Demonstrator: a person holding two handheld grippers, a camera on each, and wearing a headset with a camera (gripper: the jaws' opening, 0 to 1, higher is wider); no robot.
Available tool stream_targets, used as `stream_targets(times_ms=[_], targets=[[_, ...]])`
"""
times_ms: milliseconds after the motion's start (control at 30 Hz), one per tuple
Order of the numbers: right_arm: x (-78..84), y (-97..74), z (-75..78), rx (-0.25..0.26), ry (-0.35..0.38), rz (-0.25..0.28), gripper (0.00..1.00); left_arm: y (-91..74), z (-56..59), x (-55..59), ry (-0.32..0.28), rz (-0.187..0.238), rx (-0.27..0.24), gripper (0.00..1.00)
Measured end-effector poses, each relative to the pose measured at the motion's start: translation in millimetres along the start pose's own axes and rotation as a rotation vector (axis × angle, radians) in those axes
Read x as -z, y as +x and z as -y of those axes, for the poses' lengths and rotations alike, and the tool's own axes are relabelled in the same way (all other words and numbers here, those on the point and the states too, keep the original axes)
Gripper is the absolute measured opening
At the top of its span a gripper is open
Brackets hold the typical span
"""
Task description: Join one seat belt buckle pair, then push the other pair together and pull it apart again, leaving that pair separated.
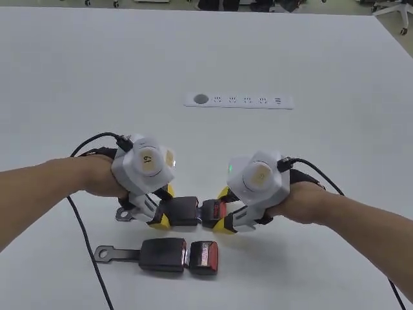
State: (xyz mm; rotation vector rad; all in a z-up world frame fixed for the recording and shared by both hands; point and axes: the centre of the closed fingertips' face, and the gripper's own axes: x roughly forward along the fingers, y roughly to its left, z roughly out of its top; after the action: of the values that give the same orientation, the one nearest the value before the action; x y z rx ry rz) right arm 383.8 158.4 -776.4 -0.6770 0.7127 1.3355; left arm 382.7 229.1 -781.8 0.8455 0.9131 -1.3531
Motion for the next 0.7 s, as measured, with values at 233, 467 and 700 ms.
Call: stream_targets(times_ms=[233, 467, 700], targets=[[-0.6, 0.4, -0.2, -0.008, -0.023, -0.019, 0.29, -1.9, 3.4, -4.1, 0.006, -0.012, 0.001, 0.31], [-1.1, 1.8, -0.4, -0.003, -0.009, -0.020, 0.29, -1.8, 2.7, -3.1, -0.003, -0.008, -0.002, 0.31], [-1.5, 3.2, -1.3, -0.003, -0.008, -0.022, 0.29, -1.7, 2.9, -3.1, -0.003, -0.013, -0.001, 0.31]])
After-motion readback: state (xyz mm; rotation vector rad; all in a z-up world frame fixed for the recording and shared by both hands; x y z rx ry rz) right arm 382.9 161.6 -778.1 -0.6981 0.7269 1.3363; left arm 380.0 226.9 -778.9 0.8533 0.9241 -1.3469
